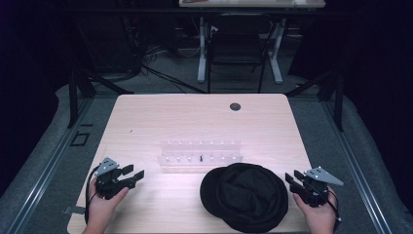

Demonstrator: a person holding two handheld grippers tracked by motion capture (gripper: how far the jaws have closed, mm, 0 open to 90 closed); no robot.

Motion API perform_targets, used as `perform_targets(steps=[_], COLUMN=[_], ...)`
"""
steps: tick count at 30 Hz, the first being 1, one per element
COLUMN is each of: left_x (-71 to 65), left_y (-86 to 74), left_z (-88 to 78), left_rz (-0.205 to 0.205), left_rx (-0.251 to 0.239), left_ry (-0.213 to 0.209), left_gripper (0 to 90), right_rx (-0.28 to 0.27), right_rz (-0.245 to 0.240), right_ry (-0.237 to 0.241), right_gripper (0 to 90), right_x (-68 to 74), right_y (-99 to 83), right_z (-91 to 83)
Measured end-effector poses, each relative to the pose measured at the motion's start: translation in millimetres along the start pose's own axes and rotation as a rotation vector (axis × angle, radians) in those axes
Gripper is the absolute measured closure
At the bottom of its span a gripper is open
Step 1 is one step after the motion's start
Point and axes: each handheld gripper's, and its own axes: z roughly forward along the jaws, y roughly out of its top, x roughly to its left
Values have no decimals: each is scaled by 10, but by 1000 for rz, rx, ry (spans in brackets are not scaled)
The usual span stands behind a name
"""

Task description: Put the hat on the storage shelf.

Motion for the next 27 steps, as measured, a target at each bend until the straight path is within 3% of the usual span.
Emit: perform_targets(steps=[5, 13, 18, 27], left_x=[-9, -48, -44, -37], left_y=[-3, -8, -9, -11], left_z=[18, 54, 55, 63], left_rz=[-12, 1, -4, -12], left_rx=[11, 19, 23, 16], left_ry=[-13, -23, -27, -19], left_gripper=[445, 446, 448, 447], right_rx=[-37, -16, -59, -72], right_rz=[30, 47, 46, 21], right_ry=[-2, 15, 9, -2], right_gripper=[568, 516, 442, 417], right_x=[-8, -9, -29, -71], right_y=[1, 9, -8, -51], right_z=[-18, -28, -20, -13])
